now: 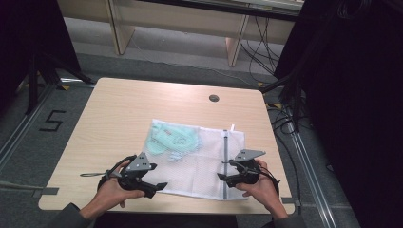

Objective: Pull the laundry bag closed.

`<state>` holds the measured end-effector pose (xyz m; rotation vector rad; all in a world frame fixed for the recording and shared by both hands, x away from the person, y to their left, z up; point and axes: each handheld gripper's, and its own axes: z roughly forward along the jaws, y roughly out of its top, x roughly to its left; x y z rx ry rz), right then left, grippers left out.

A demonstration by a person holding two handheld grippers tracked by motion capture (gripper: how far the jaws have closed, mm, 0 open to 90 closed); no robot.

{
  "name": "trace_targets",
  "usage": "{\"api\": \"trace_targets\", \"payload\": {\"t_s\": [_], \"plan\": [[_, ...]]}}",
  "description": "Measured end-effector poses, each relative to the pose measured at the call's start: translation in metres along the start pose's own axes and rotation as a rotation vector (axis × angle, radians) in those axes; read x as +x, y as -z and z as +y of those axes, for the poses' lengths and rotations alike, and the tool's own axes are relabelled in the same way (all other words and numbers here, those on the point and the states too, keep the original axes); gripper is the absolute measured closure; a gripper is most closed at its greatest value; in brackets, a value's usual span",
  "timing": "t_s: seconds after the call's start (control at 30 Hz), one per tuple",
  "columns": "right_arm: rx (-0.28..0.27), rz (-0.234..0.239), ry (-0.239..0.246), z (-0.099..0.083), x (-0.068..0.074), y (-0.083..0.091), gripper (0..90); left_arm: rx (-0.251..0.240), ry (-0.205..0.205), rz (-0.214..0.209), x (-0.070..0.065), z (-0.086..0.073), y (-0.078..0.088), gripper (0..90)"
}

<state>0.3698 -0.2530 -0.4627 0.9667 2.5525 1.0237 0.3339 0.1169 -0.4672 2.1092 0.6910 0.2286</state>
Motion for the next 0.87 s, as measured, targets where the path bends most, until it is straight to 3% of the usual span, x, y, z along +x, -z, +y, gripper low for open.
{"api": "trace_targets", "payload": {"t_s": [0.03,0.07,0.1,0.13,0.17,0.2,0.3,0.33,0.43,0.47,0.5,0.53,0.7,0.73,0.8,0.83,0.87], "plan": [[-0.038,-0.014,0.013,-0.002,0.000,-0.003,28.8,-0.013,0.022,-0.001,-0.002,-0.001,0.000,23.4],[-0.018,-0.007,-0.013,-0.003,0.003,-0.002,28.3,-0.009,0.026,-0.002,-0.003,-0.003,0.001,23.5],[-0.009,-0.013,0.023,-0.004,0.002,-0.002,28.1,0.009,0.005,-0.002,-0.002,-0.004,0.003,23.5],[-0.013,-0.017,0.021,-0.006,0.003,-0.003,28.0,-0.004,0.020,-0.001,-0.003,-0.005,0.002,23.5],[0.024,-0.004,0.014,-0.006,0.004,0.000,27.7,0.011,-0.002,-0.002,-0.001,-0.005,0.003,23.5],[-0.004,-0.008,0.010,-0.009,0.007,-0.003,27.1,0.008,0.002,-0.004,-0.002,-0.006,0.004,23.5],[0.029,-0.010,0.029,-0.012,0.008,-0.002,26.7,-0.004,-0.015,-0.010,-0.002,-0.005,0.007,23.5],[0.040,-0.004,0.029,-0.013,0.010,-0.002,26.4,-0.012,0.001,-0.008,-0.003,-0.005,0.008,23.4],[0.039,0.000,0.026,-0.016,0.014,-0.001,26.2,-0.028,0.023,0.000,-0.002,-0.006,0.009,23.3],[0.042,0.006,-0.001,-0.017,0.017,0.000,26.1,-0.021,0.035,0.006,-0.002,-0.006,0.010,23.3],[0.039,0.004,0.014,-0.018,0.017,0.001,26.1,-0.021,0.019,0.002,0.000,-0.007,0.010,23.3],[0.028,-0.003,0.032,-0.018,0.015,0.001,26.1,-0.008,0.033,-0.006,0.000,-0.006,0.010,23.3],[0.025,-0.011,0.030,-0.018,0.016,0.003,25.8,-0.035,0.028,0.004,0.002,-0.005,0.012,23.3],[0.026,-0.011,0.031,-0.018,0.016,0.003,25.6,-0.036,0.042,0.011,0.002,-0.005,0.012,23.3],[0.024,-0.013,0.033,-0.018,0.016,0.003,25.6,-0.029,0.020,0.007,0.004,-0.004,0.013,23.3],[0.021,-0.013,0.032,-0.018,0.015,0.003,25.6,-0.028,0.043,0.008,0.003,-0.005,0.012,23.3],[0.019,-0.011,0.031,-0.018,0.015,0.004,25.6,-0.023,0.028,0.013,0.003,-0.005,0.012,23.3]]}}
